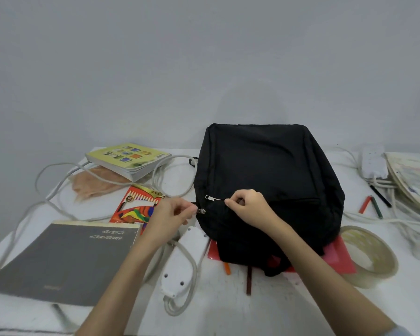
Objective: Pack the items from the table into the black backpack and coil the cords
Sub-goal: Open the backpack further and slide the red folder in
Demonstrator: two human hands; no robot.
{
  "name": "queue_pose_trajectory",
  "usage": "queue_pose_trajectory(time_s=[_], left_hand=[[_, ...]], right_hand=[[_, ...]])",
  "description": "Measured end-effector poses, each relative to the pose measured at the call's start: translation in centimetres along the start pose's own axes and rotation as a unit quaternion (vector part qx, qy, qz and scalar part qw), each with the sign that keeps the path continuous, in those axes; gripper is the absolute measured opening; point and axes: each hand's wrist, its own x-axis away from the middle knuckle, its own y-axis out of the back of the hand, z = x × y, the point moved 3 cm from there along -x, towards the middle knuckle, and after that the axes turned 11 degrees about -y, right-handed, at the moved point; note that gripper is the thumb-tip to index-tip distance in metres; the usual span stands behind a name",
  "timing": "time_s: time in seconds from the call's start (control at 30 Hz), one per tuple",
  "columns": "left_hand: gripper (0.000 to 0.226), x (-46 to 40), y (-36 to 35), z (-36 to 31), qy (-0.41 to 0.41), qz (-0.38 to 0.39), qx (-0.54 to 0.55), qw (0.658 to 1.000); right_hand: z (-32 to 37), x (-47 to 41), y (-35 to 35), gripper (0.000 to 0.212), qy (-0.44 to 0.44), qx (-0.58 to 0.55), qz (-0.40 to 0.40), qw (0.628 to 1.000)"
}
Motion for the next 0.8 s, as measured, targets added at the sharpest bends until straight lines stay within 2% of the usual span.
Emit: queue_pose_trajectory(time_s=[0.13, 0.23, 0.3, 0.37, 0.5, 0.6, 0.63, 0.67, 0.73, 0.8], left_hand=[[0.007, 0.4, -0.7, -1.0, -0.004, 0.066, 0.020, 0.998], [0.004, 0.4, -0.1, -1.1, 0.003, 0.034, 0.057, 0.998], [0.005, 0.4, 0.3, -1.1, 0.011, 0.017, 0.077, 0.997], [0.006, 0.5, 0.4, -1.2, 0.020, 0.022, 0.090, 0.995], [0.014, 0.7, 0.4, -1.5, 0.042, 0.033, 0.103, 0.993], [0.040, -0.4, 0.2, -0.6, 0.119, -0.003, 0.136, 0.983], [0.044, -0.8, 0.0, -0.5, 0.142, 0.006, 0.139, 0.980], [0.044, -1.3, -0.4, -0.5, 0.157, 0.031, 0.125, 0.979], [0.029, -2.0, -1.1, -0.5, 0.155, 0.077, 0.061, 0.983], [0.025, -2.9, -1.3, -0.5, 0.137, 0.062, -0.016, 0.989]], right_hand=[[-0.4, 0.4, -0.4, 0.018, 0.037, -0.014, -0.036, 0.999], [0.2, 1.5, -0.4, 0.002, 0.209, 0.025, -0.157, 0.965], [1.1, 2.8, -1.3, 0.011, 0.303, 0.082, -0.168, 0.934], [1.8, 3.5, -2.6, 0.020, 0.347, 0.123, -0.150, 0.918], [2.8, 3.2, -3.0, 0.021, 0.319, 0.120, -0.170, 0.925], [2.9, 3.2, -3.3, 0.016, 0.320, 0.143, -0.165, 0.922], [2.9, 3.5, -3.3, 0.014, 0.327, 0.153, -0.162, 0.919], [2.8, 3.8, -3.3, 0.012, 0.332, 0.160, -0.161, 0.915], [2.7, 4.0, -2.9, 0.008, 0.348, 0.172, -0.167, 0.906], [2.6, 4.3, -2.2, 0.011, 0.365, 0.200, -0.178, 0.892]])
